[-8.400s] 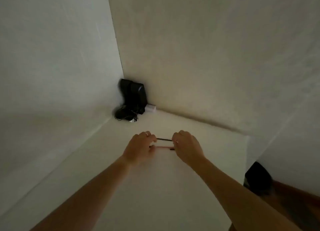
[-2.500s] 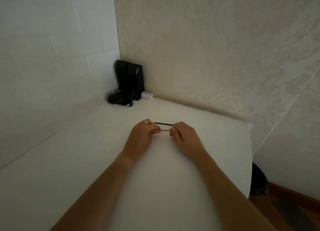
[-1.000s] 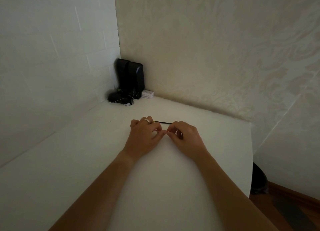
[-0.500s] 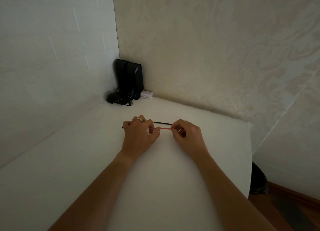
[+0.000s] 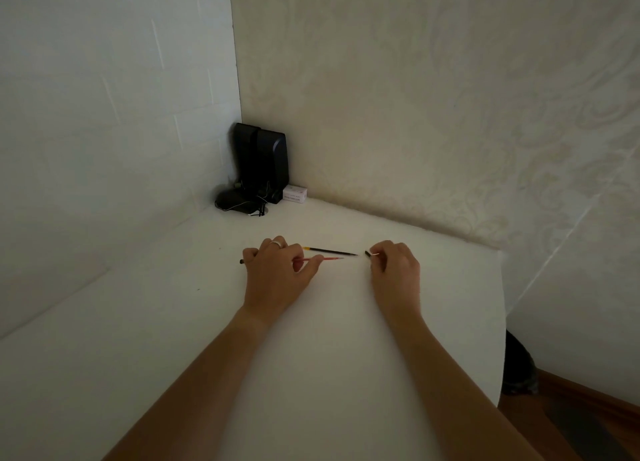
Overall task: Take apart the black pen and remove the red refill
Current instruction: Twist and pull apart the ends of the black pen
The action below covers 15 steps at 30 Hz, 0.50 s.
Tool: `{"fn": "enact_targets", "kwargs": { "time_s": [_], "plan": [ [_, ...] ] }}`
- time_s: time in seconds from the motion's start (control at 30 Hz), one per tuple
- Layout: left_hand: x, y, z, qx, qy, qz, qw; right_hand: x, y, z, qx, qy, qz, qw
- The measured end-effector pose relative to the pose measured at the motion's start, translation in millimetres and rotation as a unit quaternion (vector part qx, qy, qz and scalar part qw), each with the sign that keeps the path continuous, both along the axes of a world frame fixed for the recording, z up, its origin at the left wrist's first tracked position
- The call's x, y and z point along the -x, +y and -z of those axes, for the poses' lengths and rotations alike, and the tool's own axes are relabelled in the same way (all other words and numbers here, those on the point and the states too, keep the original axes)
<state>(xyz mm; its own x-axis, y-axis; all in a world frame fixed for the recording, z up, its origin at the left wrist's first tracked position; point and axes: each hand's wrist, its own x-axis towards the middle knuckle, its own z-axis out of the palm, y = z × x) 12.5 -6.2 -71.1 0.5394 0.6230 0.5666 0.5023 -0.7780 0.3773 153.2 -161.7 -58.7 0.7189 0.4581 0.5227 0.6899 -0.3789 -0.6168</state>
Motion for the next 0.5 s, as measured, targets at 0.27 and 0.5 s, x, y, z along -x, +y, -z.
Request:
{"fn": "enact_targets", "kwargs": {
  "time_s": [0.27, 0.5],
  "plan": [
    [0, -2, 0, -0.01, 0.035, 0.005, 0.999, 5, 11, 2, 0.114, -0.037, -0.046, 0.992],
    [0, -3, -1, -0.009, 0.055, 0.007, 0.998, 4, 10, 3, 0.122, -0.044, -0.06, 0.99]
  ]
}}
